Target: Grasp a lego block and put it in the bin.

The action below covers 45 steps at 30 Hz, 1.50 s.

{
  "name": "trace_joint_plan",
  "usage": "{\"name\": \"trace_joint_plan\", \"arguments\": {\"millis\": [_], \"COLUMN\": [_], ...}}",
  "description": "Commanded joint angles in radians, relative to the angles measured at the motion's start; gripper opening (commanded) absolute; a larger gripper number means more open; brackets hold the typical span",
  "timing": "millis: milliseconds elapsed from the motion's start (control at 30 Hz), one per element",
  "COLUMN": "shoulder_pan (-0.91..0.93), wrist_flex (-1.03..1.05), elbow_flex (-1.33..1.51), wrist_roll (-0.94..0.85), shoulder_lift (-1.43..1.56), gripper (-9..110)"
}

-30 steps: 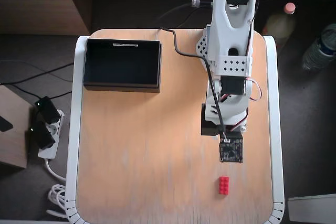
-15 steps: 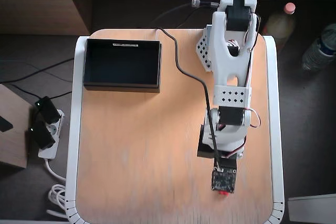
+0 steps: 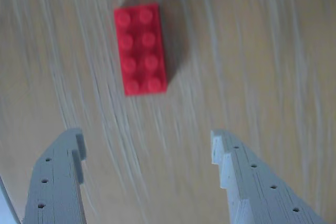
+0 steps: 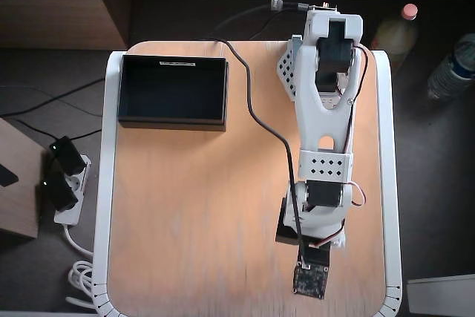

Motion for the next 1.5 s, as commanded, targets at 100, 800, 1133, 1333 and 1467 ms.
{"name": "trace_joint_plan", "arguments": {"millis": [100, 800, 1133, 1333, 1467], "shoulder_pan": [-0.015, -0.046, -0.054, -0.055, -0.055], "wrist_flex": [-0.035, -0.098, -0.138, -0.141, -0.141], "elbow_flex": [-0.192, -0.261, -0.273, -0.275, -0.275], "wrist_roll": [0.000, -0.023, -0.031, -0.028, -0.032], "shoulder_lift": [-0.035, -0.210, -0.264, -0.275, -0.288], "gripper": [25, 25, 25, 25, 19]}}
